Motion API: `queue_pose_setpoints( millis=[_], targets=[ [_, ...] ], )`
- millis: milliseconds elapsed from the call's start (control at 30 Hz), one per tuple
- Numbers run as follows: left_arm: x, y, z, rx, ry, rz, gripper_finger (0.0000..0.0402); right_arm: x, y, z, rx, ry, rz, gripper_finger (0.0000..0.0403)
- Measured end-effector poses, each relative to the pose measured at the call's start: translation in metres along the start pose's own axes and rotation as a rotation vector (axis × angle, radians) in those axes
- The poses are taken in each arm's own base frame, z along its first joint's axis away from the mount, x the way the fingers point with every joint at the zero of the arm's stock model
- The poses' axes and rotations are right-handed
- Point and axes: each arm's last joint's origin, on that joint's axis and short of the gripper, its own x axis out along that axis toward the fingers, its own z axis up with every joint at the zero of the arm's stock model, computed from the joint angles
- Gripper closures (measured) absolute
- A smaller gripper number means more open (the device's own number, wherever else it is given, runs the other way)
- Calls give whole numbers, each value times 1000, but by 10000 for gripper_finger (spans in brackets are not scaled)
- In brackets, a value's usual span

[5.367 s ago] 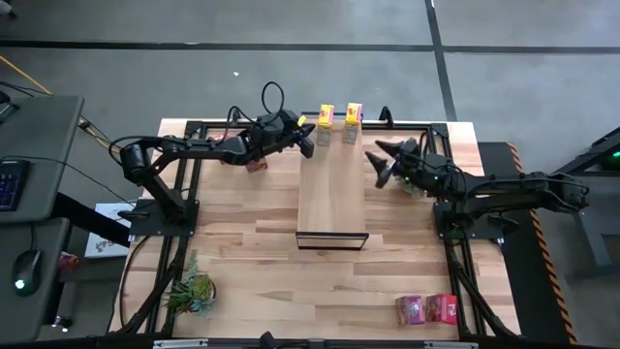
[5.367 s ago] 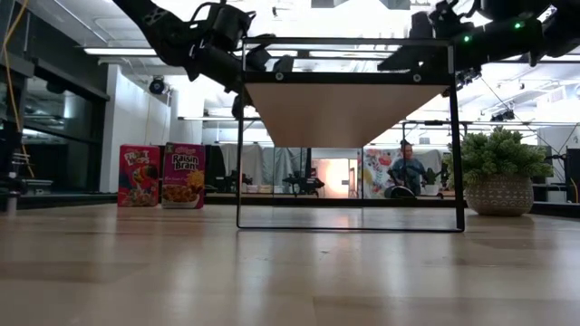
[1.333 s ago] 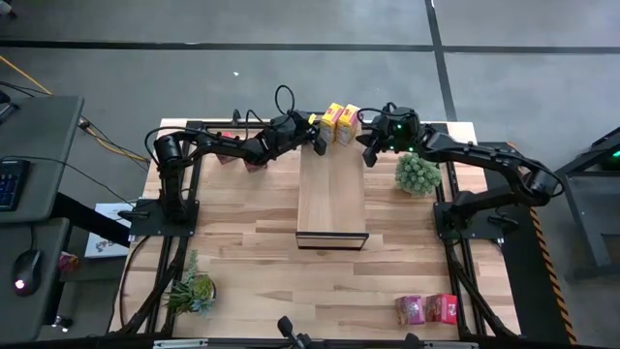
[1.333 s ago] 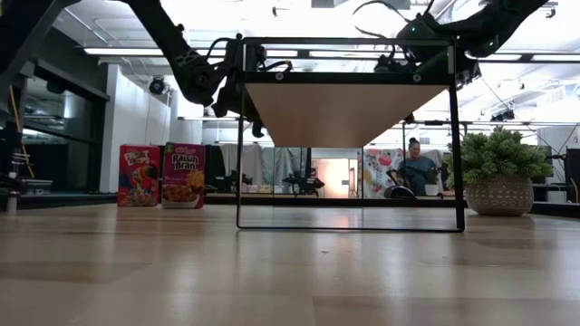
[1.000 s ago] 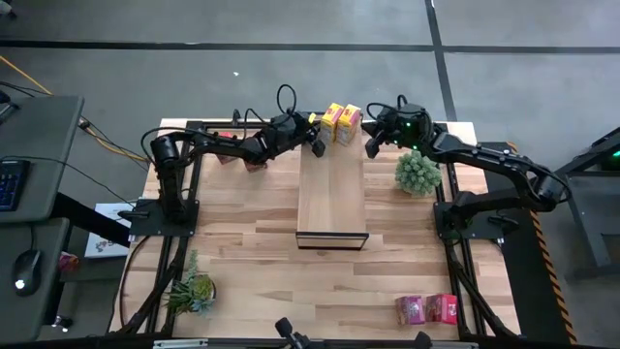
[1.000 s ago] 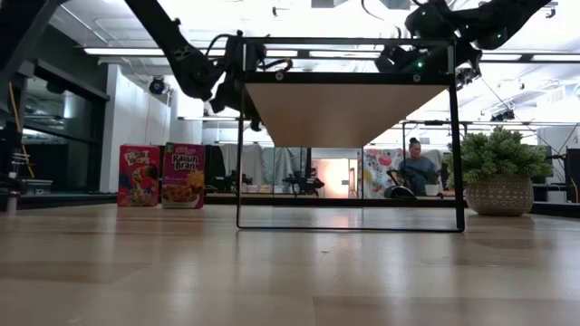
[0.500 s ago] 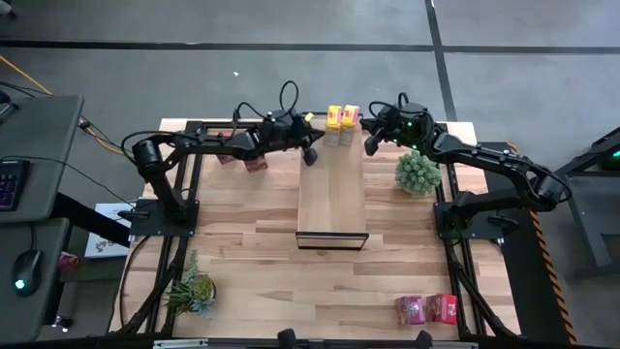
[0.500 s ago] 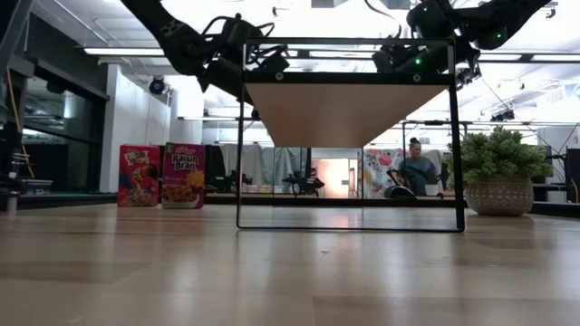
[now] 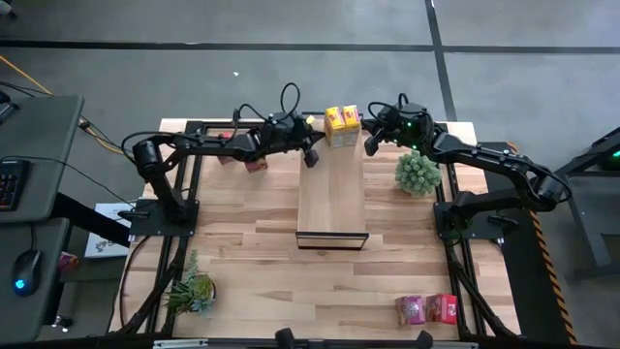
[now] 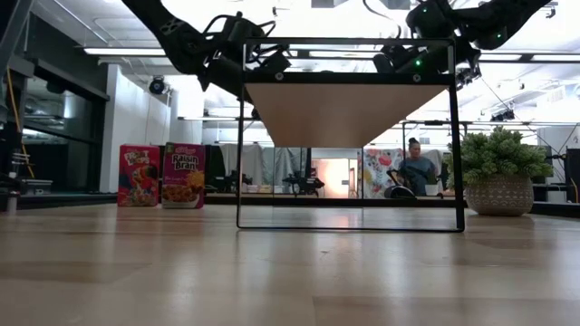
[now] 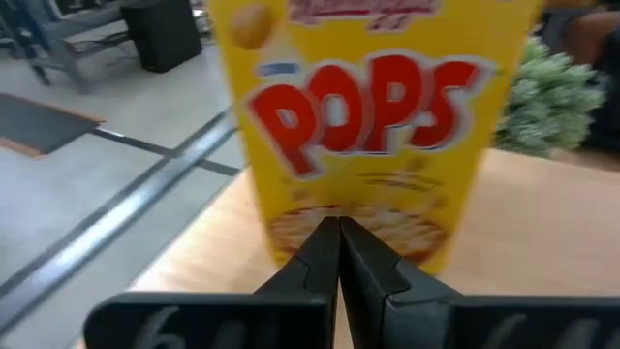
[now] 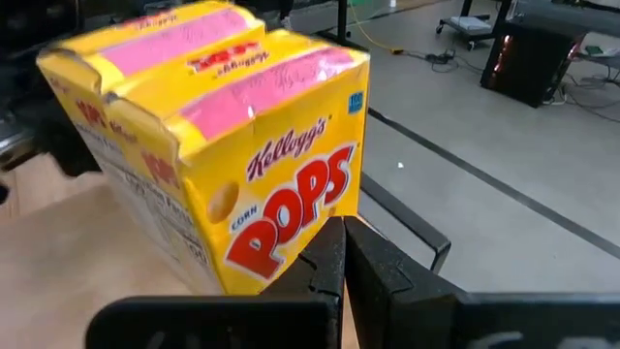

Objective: Stack cereal on shelf
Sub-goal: Adjust the yellow cereals box on the shelf

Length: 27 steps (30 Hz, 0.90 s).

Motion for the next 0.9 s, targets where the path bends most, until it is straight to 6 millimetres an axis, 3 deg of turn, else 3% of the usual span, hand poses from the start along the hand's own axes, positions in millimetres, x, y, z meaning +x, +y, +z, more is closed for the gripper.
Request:
queue_pose_setpoints(
  millis=[333,500,900],
  targets=[
    [-1,29,-1,4,-21,10,402,0,3,-4,10,41,82,403],
    [-1,31,0,19,-39,-78,402,0,3,-5,33,48,99,403],
    [-1,31,5,89,-99,-73,401,0,8,-6,53,65,164,403]
  ],
)
